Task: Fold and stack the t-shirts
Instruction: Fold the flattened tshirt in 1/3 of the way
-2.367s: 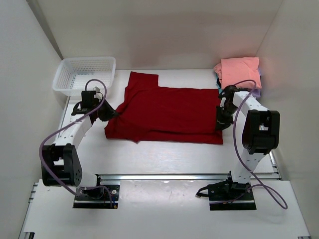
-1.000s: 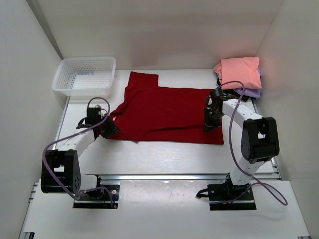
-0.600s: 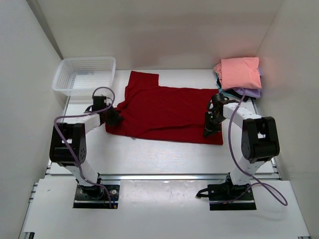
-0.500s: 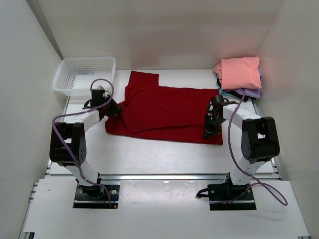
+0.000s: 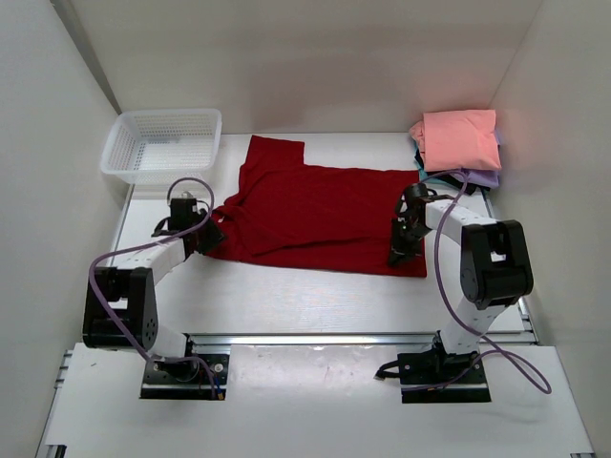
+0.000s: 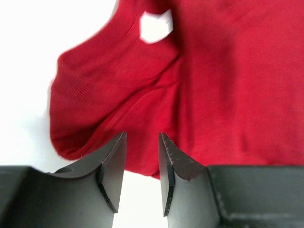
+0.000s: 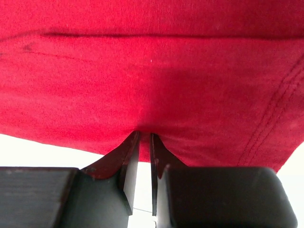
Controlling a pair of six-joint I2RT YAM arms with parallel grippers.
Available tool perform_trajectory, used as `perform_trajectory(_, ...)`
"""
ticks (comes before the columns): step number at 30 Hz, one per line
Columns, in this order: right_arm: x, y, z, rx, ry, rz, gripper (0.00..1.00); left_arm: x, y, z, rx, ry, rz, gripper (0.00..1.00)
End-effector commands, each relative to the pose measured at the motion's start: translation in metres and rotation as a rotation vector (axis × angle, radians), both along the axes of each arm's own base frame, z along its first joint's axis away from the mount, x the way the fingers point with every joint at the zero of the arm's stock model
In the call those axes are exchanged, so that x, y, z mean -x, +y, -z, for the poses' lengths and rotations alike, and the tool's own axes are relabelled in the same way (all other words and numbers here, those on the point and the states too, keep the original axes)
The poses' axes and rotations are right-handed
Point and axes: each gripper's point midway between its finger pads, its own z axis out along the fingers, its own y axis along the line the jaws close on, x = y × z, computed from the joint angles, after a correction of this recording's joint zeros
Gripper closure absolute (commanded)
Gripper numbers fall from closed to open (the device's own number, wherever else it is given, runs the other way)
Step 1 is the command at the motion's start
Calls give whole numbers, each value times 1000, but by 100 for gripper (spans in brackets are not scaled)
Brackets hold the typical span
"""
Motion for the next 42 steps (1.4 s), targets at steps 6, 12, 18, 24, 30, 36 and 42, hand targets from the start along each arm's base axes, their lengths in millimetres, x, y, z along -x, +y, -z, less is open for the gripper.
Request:
perform_trajectory(6, -9, -8, 16, 61, 70, -36, 91, 4, -2, 41, -129, 172, 54, 62)
perform_trajectory(12, 13, -16, 18, 111, 166, -65, 91, 38, 10, 61, -216, 393, 104, 94)
perform_trajectory(18, 34, -22, 11, 84, 211, -44, 92, 99, 26, 54, -230, 503, 106, 100)
perform_trajectory(24, 55, -35, 12, 99, 230, -40, 91, 149, 11, 55, -251, 542, 204, 100)
perform_trajectory(30, 82, -41, 13, 107, 263, -61, 90, 155, 8, 36, -223, 552, 209, 100)
perform_trajectory(36, 102, -39, 16, 113, 293, -85, 91, 175, 3, 31, -224, 593, 224, 100)
perform_trajectory(42, 114, -32, 14, 125, 304, -109, 90, 189, 0, 32, -247, 638, 244, 100)
